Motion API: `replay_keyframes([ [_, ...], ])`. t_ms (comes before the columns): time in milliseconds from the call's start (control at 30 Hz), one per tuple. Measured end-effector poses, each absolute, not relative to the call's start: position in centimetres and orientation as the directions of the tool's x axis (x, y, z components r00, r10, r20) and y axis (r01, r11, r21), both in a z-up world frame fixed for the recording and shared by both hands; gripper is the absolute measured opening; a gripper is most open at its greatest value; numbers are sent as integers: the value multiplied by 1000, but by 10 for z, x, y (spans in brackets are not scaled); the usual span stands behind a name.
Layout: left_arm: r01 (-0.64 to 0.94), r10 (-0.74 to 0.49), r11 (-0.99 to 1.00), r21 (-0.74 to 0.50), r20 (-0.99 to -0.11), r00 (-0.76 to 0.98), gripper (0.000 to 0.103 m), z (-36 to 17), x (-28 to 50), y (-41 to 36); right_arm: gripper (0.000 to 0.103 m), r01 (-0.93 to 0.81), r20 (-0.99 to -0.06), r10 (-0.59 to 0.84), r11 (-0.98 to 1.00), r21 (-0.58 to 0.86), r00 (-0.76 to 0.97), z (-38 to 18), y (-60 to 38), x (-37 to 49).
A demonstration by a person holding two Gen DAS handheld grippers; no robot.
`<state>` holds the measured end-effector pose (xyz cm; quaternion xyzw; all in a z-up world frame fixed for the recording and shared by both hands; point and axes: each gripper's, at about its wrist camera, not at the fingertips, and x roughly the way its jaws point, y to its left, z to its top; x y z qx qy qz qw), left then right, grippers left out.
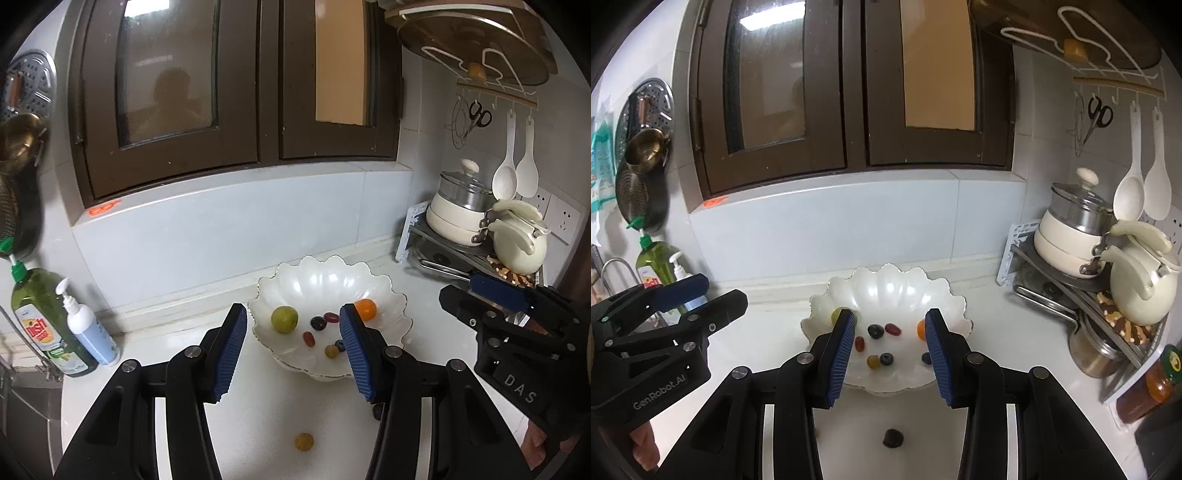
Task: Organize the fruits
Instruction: 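Withdraw both open tools from the bowl back toward the counter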
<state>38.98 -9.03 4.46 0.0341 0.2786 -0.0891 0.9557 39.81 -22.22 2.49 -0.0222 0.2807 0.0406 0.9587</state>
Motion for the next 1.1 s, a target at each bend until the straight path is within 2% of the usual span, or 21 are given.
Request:
replay_keyframes([
  [333,201,-154,979,27,-545,824,52,37,364,-88,41,-87,-518,60,996,-28,853,21,-221,373],
  [1100,216,-151,976,17,-663,733,52,-21,343,-87,41,-98,-645,71,995,-5,761,-34,-223,361],
])
